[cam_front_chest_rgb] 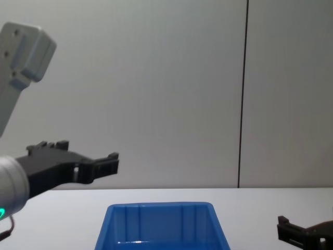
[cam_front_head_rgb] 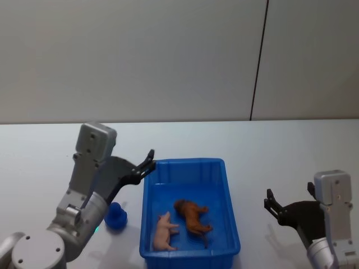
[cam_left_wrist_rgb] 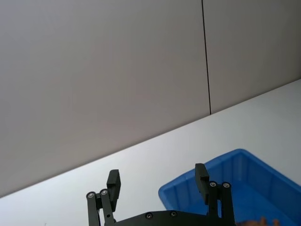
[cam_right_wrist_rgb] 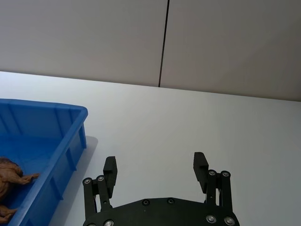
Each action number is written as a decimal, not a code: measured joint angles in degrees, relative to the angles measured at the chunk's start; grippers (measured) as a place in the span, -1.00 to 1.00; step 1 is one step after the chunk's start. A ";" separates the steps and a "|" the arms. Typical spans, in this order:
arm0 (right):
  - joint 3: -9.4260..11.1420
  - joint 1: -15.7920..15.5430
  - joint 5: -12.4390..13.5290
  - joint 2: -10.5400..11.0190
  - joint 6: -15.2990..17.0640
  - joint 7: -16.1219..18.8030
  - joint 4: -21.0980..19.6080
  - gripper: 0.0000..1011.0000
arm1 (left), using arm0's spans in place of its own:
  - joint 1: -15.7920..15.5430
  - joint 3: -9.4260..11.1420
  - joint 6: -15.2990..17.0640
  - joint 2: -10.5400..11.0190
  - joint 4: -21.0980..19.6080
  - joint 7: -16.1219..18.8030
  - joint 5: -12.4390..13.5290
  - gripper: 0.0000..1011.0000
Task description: Pick up the two dolls from the table and place them into the box.
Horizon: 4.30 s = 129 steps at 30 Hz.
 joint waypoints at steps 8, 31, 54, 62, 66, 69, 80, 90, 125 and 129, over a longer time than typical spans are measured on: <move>0.05 -0.08 0.03 0.04 -0.06 -0.17 -0.05 0.98 | 1.50 -0.89 2.44 1.34 -0.21 0.95 -1.95 0.98; 0.06 -0.17 0.03 0.08 -0.07 -0.36 -0.11 0.98 | 2.32 -2.65 7.93 3.12 4.72 -3.29 -4.01 0.98; 0.06 -0.17 0.03 0.08 -0.06 -0.36 -0.11 0.98 | -0.99 -3.25 7.93 1.13 14.25 -10.81 -4.54 0.81; 0.06 -0.17 0.03 0.08 -0.06 -0.36 -0.11 0.98 | -1.73 -3.39 8.34 0.55 16.43 -12.08 -5.08 0.39; 0.06 -0.17 0.03 0.08 -0.06 -0.36 -0.11 0.98 | -1.86 -3.49 8.48 0.39 17.09 -12.22 -5.47 0.16; 0.06 -0.17 0.03 0.08 -0.06 -0.36 -0.11 0.98 | -1.86 -3.54 8.51 0.31 17.30 -12.23 -5.70 -0.05; 0.06 -0.17 0.03 0.08 -0.06 -0.36 -0.11 0.98 | -1.46 -3.82 7.91 0.20 17.13 -11.33 -6.27 -0.43; 0.06 -0.17 0.03 0.08 -0.07 -0.36 -0.11 0.98 | -0.85 -4.29 5.21 0.59 14.12 -10.42 -6.08 -0.54; 0.06 -0.16 0.03 0.08 -0.07 -0.36 -0.11 0.98 | -5.07 -4.01 -4.02 -1.19 10.63 -30.00 -5.16 -0.43; 0.06 -0.17 0.03 0.08 -0.07 -0.36 -0.11 0.98 | -5.88 -3.62 -4.02 -1.71 11.28 -32.97 -4.96 -0.19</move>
